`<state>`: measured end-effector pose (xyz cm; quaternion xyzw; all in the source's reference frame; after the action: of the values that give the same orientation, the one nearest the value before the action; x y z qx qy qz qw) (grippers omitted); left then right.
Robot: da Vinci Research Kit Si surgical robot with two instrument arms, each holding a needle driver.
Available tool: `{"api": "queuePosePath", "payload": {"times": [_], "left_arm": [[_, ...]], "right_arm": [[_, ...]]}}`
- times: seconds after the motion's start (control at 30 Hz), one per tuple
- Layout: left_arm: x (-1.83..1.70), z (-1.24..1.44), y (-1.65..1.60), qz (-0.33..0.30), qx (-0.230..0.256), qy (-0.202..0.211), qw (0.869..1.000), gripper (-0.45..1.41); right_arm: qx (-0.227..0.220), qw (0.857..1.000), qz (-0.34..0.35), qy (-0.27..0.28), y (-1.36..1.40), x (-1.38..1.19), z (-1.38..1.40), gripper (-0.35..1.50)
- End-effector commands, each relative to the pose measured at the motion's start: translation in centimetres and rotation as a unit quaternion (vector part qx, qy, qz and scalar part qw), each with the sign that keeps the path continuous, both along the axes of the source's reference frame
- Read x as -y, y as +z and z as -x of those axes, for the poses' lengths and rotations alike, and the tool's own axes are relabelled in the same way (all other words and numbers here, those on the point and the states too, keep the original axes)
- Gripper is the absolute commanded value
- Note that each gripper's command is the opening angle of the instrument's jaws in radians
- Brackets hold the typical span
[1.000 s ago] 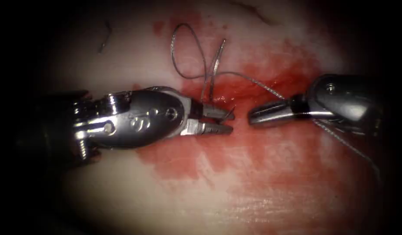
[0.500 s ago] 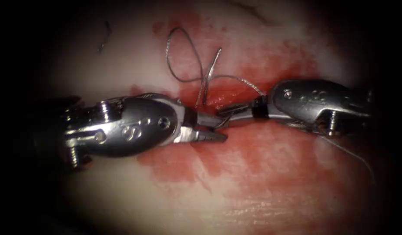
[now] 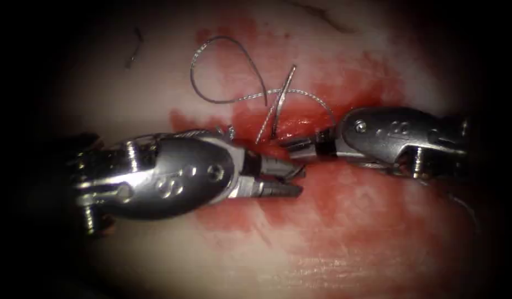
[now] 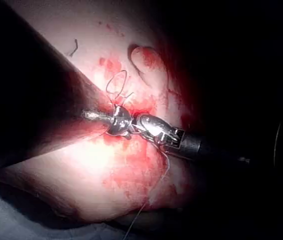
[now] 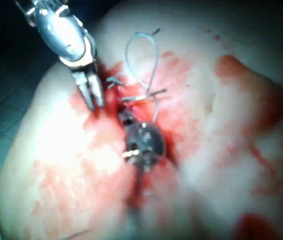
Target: Wound Closure
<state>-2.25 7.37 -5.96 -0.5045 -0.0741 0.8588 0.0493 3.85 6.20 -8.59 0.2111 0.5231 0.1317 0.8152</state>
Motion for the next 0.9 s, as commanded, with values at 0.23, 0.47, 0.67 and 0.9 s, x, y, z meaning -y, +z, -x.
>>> {"api": "queuePosePath", "payload": {"times": [0.23,0.47,0.67,0.9], "left_arm": [[-0.02,0.05,-0.02,-0.127,-0.006,-0.075,0.989,-0.35],[0.03,-0.05,-0.04,-0.22,0.029,-0.101,0.97,-0.35],[0.04,-0.04,-0.23,-0.244,0.061,-0.098,0.963,-0.35],[-0.01,-0.09,-0.06,-0.238,0.065,-0.089,0.965,-0.35]], "right_arm": [[-0.002,1.0,0.0,-0.002,0.02,0.02,-0.07,-0.35],[-0.002,1.0,-0.001,-0.003,-0.01,0.02,-0.06,-0.35],[-0.001,1.0,-0.002,-0.003,-0.02,0.01,-0.05,-0.35],[-0.02,1.0,0.012,0.014,-0.54,-0.33,0.22,-0.35]]}}
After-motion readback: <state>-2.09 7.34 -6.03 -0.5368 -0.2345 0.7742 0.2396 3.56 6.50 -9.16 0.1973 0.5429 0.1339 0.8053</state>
